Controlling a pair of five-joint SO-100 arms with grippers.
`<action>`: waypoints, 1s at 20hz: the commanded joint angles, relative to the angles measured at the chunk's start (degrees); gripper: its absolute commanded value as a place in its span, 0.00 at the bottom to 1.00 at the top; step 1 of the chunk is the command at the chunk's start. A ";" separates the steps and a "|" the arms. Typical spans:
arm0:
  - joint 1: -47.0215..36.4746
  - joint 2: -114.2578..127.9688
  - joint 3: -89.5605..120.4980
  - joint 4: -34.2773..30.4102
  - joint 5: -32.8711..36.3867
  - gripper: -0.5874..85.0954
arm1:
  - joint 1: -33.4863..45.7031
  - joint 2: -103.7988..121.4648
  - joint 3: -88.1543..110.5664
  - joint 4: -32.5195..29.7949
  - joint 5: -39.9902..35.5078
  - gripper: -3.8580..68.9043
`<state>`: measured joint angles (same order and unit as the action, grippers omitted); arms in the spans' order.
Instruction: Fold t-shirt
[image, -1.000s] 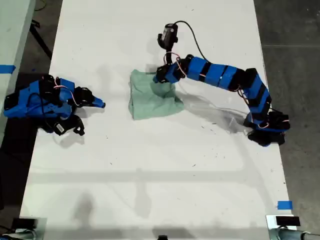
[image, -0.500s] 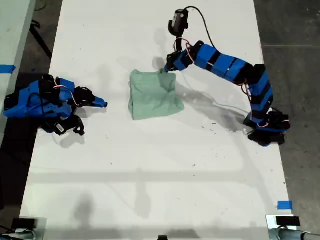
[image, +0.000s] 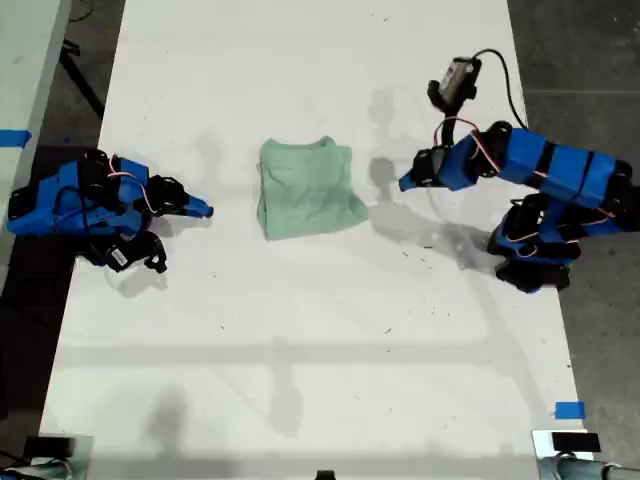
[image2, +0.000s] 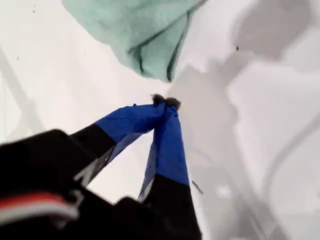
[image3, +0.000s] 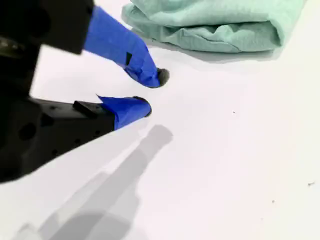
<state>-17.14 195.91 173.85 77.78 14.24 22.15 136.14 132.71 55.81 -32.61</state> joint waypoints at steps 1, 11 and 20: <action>4.39 0.09 -0.44 0.09 -0.70 0.10 | -4.48 19.69 17.93 -2.55 8.53 0.04; 6.42 0.09 -0.35 0.00 -0.26 0.10 | -7.91 60.21 42.89 13.71 35.77 0.07; 6.24 0.09 -0.35 0.00 -0.26 0.10 | -6.77 60.29 42.71 13.97 -2.99 0.08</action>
<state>-11.34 195.91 173.85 77.78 14.24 15.64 196.52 175.96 69.70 -19.69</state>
